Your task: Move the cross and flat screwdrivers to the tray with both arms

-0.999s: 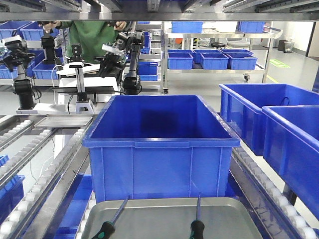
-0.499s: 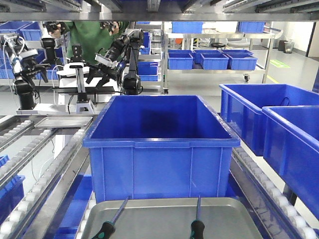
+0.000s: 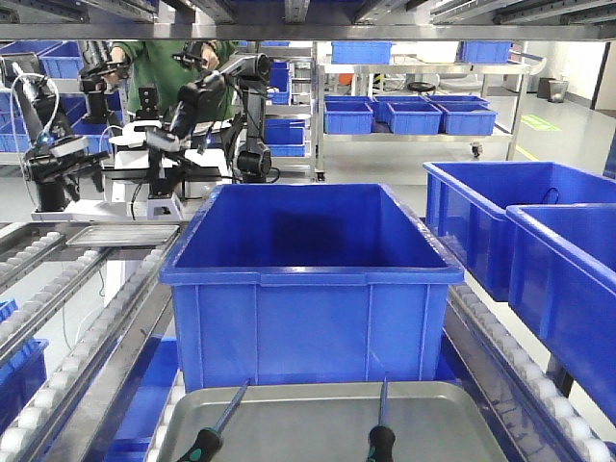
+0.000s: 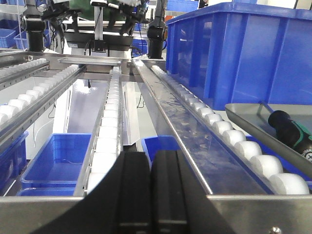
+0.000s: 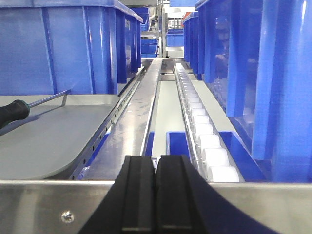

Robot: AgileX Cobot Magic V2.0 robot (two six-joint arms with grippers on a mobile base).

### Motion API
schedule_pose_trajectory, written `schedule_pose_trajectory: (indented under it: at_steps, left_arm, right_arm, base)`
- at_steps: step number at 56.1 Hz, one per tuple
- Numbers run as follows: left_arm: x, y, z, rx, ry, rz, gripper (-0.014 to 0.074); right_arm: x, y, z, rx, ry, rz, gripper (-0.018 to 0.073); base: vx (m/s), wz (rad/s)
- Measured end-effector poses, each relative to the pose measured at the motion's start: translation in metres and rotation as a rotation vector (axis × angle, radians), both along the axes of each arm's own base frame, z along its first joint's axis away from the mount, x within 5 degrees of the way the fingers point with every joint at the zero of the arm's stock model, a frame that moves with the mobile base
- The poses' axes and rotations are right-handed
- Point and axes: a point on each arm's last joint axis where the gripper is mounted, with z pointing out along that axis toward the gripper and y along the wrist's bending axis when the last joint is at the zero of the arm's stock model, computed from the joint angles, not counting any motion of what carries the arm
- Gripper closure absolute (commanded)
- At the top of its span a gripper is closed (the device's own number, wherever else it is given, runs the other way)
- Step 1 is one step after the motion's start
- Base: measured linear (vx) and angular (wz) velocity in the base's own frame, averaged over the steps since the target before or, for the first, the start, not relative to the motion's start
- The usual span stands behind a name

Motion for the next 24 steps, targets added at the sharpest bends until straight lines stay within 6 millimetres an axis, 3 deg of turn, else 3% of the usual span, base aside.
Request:
schedule_pose_trajectory:
  at_steps: [24]
  left_arm:
    - [0.0, 0.0, 0.0, 0.0, 0.0, 0.0, 0.0603]
  right_arm:
    - [0.0, 0.0, 0.0, 0.001, 0.0, 0.0, 0.0568]
  base:
    - [0.0, 0.0]
